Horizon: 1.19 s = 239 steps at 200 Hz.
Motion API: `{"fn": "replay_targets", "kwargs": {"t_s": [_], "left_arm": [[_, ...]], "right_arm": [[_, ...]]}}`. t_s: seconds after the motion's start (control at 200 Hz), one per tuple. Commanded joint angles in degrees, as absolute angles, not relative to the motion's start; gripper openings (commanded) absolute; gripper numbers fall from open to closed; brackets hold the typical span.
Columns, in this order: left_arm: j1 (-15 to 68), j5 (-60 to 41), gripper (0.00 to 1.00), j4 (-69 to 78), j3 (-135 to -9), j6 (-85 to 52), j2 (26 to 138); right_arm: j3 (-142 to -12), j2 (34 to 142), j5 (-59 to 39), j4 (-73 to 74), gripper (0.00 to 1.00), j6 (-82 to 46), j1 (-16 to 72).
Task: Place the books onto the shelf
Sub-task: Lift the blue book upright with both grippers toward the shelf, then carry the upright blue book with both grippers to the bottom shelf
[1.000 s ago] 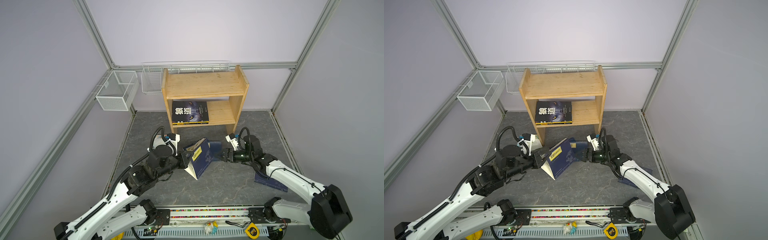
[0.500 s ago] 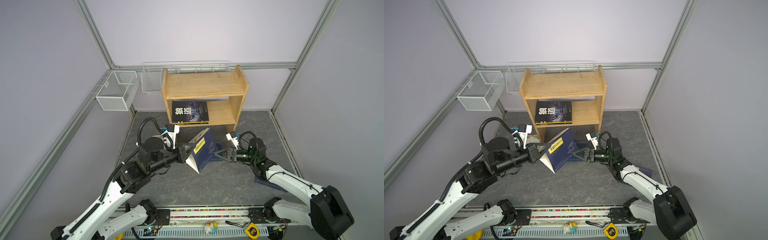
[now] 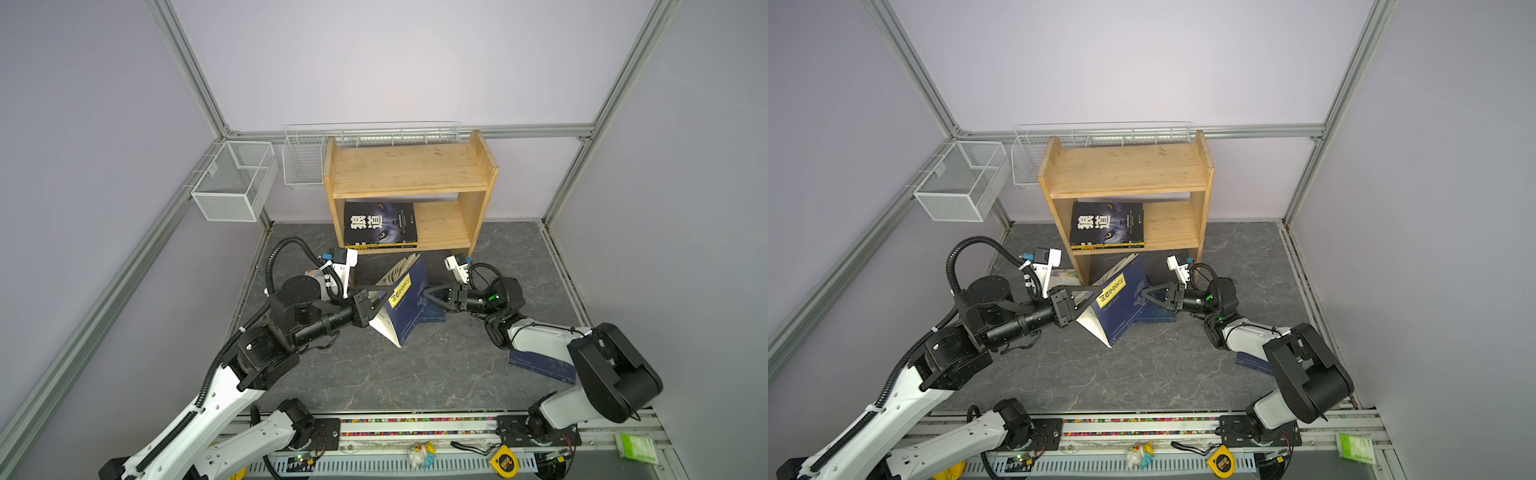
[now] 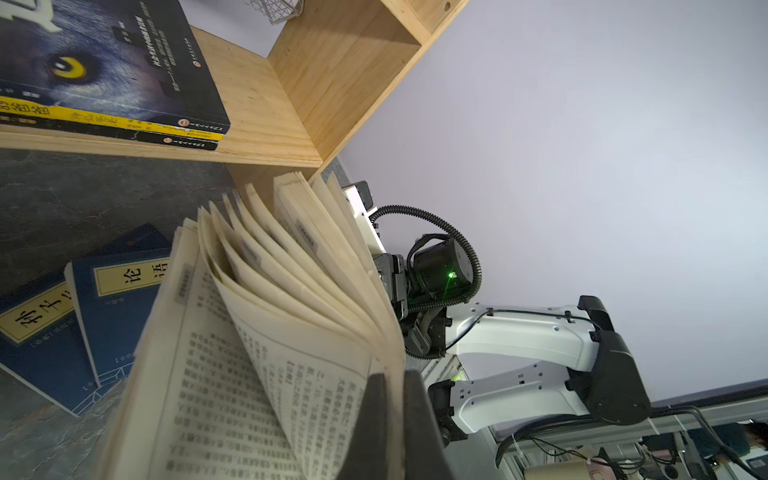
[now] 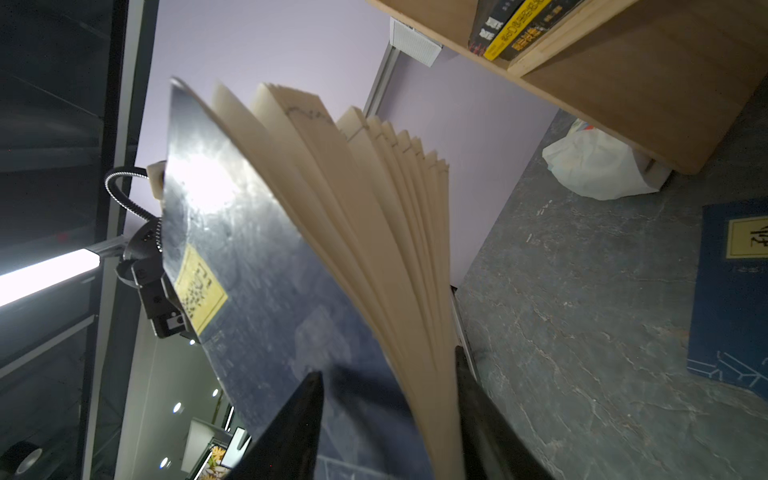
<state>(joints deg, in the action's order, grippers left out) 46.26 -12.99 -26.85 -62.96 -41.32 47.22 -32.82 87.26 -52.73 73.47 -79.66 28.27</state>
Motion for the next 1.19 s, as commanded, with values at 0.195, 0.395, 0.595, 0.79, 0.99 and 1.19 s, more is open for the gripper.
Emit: {"fn": "replay_targets", "kwargs": {"t_s": [0.195,0.395,0.595,0.79,0.99,1.19], "left_arm": [[45.6,-6.3,0.0,-29.9,-63.3,-38.7,47.4],[45.2,1.4,0.0,-34.0,-65.8,-35.6,49.6],[45.0,12.1,0.3,-38.3,-68.6,-33.1,51.0],[44.9,17.6,0.87,-39.3,-68.0,-33.7,47.6],[44.9,16.4,0.92,-37.7,-65.9,-34.1,45.2],[44.9,-3.2,0.95,-22.8,-61.2,-34.5,44.0]], "right_arm": [[-33.8,87.0,-52.6,82.1,0.23,-84.5,28.5],[-33.7,86.7,-52.0,82.0,0.12,-84.8,28.3],[-34.0,84.1,-50.1,81.9,0.07,-86.0,26.4],[-38.5,78.2,-48.8,72.0,0.07,-81.5,25.2],[-48.0,63.4,-42.9,25.8,0.07,-58.0,23.9],[-57.9,53.9,-28.1,-2.9,0.07,-46.1,23.9]]}}
